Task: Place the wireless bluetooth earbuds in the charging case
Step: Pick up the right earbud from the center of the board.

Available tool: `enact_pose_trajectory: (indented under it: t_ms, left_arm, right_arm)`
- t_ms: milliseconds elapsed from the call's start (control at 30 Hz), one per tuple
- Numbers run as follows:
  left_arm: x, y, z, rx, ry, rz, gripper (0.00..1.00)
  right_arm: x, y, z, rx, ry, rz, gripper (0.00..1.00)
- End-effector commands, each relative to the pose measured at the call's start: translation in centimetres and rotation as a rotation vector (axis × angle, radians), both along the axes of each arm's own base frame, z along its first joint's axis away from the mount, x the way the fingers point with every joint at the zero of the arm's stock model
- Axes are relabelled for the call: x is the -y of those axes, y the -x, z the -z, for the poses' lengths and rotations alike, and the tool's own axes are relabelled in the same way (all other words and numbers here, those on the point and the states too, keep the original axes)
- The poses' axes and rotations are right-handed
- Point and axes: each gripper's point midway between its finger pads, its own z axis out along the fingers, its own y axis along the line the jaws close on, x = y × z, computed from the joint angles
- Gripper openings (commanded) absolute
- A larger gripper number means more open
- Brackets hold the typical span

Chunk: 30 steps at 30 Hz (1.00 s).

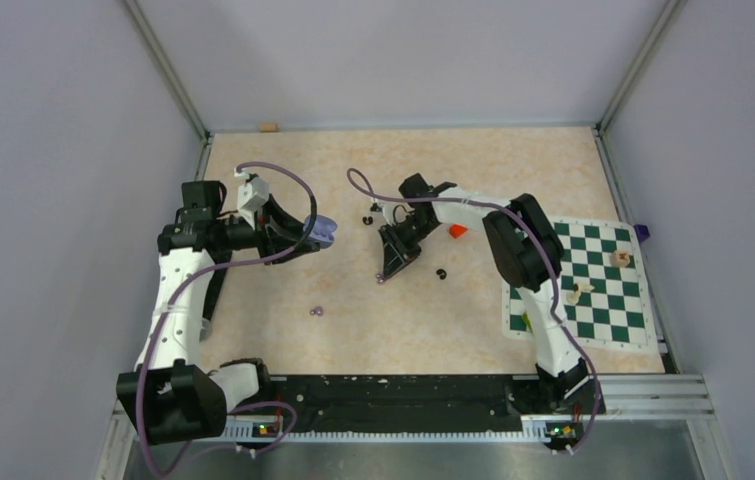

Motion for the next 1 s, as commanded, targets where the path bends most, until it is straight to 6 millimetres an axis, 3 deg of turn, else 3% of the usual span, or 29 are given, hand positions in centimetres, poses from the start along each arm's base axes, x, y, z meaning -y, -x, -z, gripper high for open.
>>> enact_pose_trajectory:
  t_ms: [0, 233, 433, 667, 967]
  left_arm:
    - [0.1, 0.5, -0.8, 0.034, 0.027, 0.021, 0.00]
    - [0.1, 0.6, -0.8, 0.035, 0.027, 0.020, 0.00]
    - [0.1, 0.6, -0.8, 0.038, 0.028, 0.022, 0.00]
    - [0.2, 0.6, -0.8, 0.038, 0.028, 0.022, 0.00]
    - [0.1, 0.4, -0.5, 0.030, 0.026, 0.021, 0.00]
  right_arm:
    - [2.2, 0.5, 6.6, 0.053, 0.198, -0.033, 0.24]
    - [1.1, 1.1, 5.9, 0.013, 0.135, -0.043, 0.23]
    - [-0.1, 1.3, 5.0, -0.018, 0.064, -0.029, 0.12]
    - [-1.1, 0.9, 3.1, 0.002, -0.016, -0.014, 0.09]
    - [-1.4, -0.8, -2.8, 0.152, -0.098, -0.015, 0.06]
